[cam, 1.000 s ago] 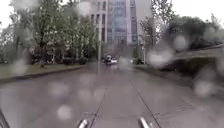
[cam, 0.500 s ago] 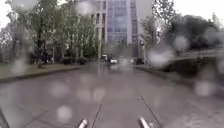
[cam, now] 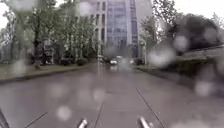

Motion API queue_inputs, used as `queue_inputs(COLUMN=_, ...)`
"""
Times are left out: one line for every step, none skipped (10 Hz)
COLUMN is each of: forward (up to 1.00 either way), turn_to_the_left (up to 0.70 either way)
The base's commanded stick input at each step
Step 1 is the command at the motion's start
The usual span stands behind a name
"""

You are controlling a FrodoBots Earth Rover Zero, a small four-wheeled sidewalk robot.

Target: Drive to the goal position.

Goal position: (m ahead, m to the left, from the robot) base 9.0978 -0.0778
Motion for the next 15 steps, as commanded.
queue_inputs(forward=0.7, turn_to_the_left=0.0)
queue_inputs(forward=0.7, turn_to_the_left=0.0)
queue_inputs(forward=0.7, turn_to_the_left=0.0)
queue_inputs(forward=0.7, turn_to_the_left=0.0)
queue_inputs(forward=0.7, turn_to_the_left=0.0)
queue_inputs(forward=0.7, turn_to_the_left=0.0)
queue_inputs(forward=0.7, turn_to_the_left=0.0)
queue_inputs(forward=0.7, turn_to_the_left=0.0)
queue_inputs(forward=0.7, turn_to_the_left=0.0)
queue_inputs(forward=0.7, turn_to_the_left=0.0)
queue_inputs(forward=0.7, turn_to_the_left=0.0)
queue_inputs(forward=0.7, turn_to_the_left=0.0)
queue_inputs(forward=0.7, turn_to_the_left=0.0)
queue_inputs(forward=0.7, turn_to_the_left=0.0)
queue_inputs(forward=0.7, turn_to_the_left=-0.14)
